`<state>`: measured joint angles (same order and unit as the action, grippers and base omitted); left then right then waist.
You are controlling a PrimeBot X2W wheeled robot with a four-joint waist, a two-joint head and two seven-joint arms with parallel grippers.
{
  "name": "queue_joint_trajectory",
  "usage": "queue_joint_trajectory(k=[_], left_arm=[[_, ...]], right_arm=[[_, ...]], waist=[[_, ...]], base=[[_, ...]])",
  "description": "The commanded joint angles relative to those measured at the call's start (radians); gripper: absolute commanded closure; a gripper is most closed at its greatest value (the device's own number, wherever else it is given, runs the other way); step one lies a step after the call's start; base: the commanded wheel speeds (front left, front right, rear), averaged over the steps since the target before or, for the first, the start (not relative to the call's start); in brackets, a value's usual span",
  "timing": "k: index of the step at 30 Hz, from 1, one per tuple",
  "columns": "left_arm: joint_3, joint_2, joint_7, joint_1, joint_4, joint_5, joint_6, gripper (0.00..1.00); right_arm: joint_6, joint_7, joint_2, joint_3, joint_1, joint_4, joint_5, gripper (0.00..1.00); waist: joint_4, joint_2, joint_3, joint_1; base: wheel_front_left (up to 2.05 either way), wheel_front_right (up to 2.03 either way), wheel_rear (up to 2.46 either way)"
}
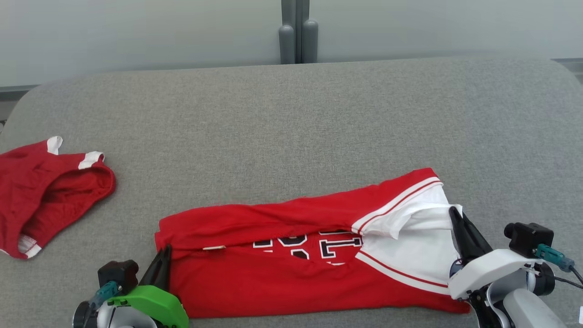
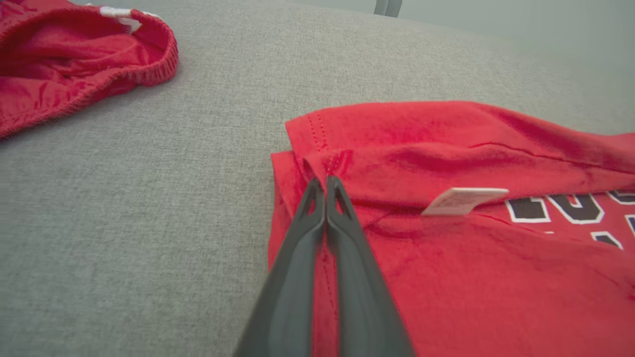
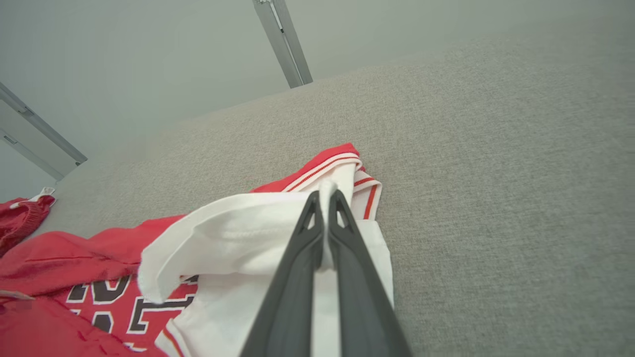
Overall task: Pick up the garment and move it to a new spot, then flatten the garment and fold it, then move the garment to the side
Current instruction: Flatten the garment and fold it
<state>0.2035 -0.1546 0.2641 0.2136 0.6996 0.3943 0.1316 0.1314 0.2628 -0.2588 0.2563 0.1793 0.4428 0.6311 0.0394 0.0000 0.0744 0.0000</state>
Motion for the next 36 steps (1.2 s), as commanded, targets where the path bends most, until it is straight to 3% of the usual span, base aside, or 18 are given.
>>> queue_joint_trajectory(k=[1,5,6,7,8,9,10,11,18,22,30,36], left_arm=[[-0.007,-0.002,0.000,-0.019,-0.005,-0.005,-0.002,1.00],[-0.032,-0.004,0.000,-0.045,-0.005,-0.017,-0.002,1.00],[-0.037,-0.004,0.000,-0.050,-0.002,-0.023,-0.002,0.95],[-0.042,-0.003,0.000,-0.055,0.002,-0.029,-0.002,0.82],[-0.048,-0.003,0.000,-0.061,0.009,-0.036,-0.002,0.62],[-0.055,-0.002,0.000,-0.066,0.015,-0.043,-0.002,0.19],[-0.065,0.002,0.000,-0.068,0.017,-0.047,-0.004,0.00],[-0.073,0.004,0.000,-0.071,0.016,-0.054,-0.008,0.00],[-0.165,0.037,0.000,-0.156,-0.107,-0.129,-0.080,0.00],[-0.206,0.057,0.000,-0.195,-0.171,-0.170,-0.090,0.00],[-0.228,0.083,0.000,-0.193,-0.234,-0.228,-0.067,0.00],[-0.227,0.095,0.000,-0.169,-0.252,-0.250,-0.053,0.00]], right_arm=[[-0.002,0.002,0.003,-0.007,-0.019,-0.008,-0.004,1.00],[-0.002,0.002,0.017,-0.032,-0.064,-0.024,-0.011,1.00],[-0.002,0.002,0.018,-0.031,-0.072,-0.018,-0.015,1.00],[-0.002,0.002,0.017,-0.026,-0.078,-0.011,-0.021,1.00],[-0.002,0.002,0.018,-0.023,-0.082,0.000,-0.021,1.00],[-0.002,0.002,0.019,-0.020,-0.086,0.014,-0.020,1.00],[-0.002,0.002,0.019,-0.022,-0.086,0.024,-0.022,0.54],[-0.002,0.002,0.017,-0.025,-0.086,0.040,-0.025,0.00],[-0.001,0.002,0.019,-0.097,-0.094,0.036,-0.035,0.00],[-0.001,0.002,0.029,-0.127,-0.089,0.028,-0.052,0.00],[-0.001,-0.006,0.033,-0.095,-0.015,0.127,-0.090,0.00],[-0.001,-0.037,0.055,-0.078,0.052,0.268,-0.122,0.00]], waist=[[-0.005,0.0000,-0.010,0.0000],[-0.011,0.0000,-0.019,0.0000],[-0.012,0.0000,-0.019,0.0000],[-0.013,0.0000,-0.020,0.0000],[-0.014,0.0000,-0.019,0.0000],[-0.015,0.0000,-0.019,0.0000],[-0.016,0.0000,-0.019,0.0000],[-0.016,0.0000,-0.017,0.0000],[-0.003,0.0000,-0.015,0.0000],[0.015,0.0000,-0.013,0.0000],[0.053,0.0000,0.002,0.0000],[0.083,0.0000,0.021,0.0000]], base=[[0.00,0.00,0.00],[0.00,0.00,0.00],[0.00,0.00,0.00],[0.00,0.00,0.00],[0.00,0.00,0.00],[0.00,0.00,0.00],[0.00,0.00,0.00],[0.00,0.00,0.00],[0.00,0.00,0.00],[0.00,0.00,0.00],[0.00,0.00,0.00],[0.00,0.00,0.00]])
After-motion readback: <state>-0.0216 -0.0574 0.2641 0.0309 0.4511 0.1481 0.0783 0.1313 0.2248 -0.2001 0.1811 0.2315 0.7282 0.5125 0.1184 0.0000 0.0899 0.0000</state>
